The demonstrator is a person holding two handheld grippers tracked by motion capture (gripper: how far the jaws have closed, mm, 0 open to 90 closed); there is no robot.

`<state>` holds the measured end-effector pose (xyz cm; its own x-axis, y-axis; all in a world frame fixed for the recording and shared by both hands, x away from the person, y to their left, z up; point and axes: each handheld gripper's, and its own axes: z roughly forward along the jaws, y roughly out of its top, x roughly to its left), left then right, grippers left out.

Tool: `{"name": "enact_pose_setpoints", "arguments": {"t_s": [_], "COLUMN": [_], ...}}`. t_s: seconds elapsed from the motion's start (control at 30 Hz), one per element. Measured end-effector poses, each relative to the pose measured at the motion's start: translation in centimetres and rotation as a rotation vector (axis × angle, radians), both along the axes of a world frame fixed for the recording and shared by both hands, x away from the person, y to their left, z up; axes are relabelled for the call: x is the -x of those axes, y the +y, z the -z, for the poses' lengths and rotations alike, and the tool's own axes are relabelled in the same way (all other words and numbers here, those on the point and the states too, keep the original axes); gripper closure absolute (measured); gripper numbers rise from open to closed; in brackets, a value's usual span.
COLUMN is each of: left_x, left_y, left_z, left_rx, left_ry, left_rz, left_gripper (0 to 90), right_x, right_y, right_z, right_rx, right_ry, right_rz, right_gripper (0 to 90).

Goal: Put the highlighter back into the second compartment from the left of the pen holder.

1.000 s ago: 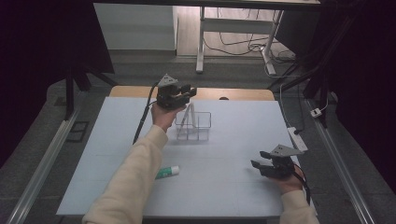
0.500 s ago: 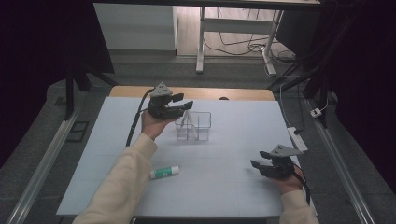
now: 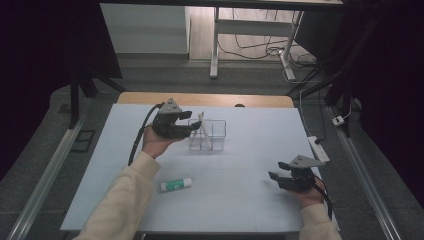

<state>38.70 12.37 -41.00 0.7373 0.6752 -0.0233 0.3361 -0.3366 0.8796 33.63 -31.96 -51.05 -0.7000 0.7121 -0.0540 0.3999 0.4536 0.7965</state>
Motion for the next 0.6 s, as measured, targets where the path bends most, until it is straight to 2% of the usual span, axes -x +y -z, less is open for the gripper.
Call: {"name": "enact_pose_setpoints", "arguments": {"t_s": [0.6], "left_x": [1.8], "left_y": [2.0], "left_z": [1.6], "left_rx": [-0.060], "left_ry": [0.062], "left_rz": [0.026], "left_gripper": [42.2], "right_x": [0.0], "right_y": [0.0], "right_z": [0.0], "right_rx": [0.008], "right_ry": [0.001], "right_rz": [-0.001], "right_gripper": [41.4]}}
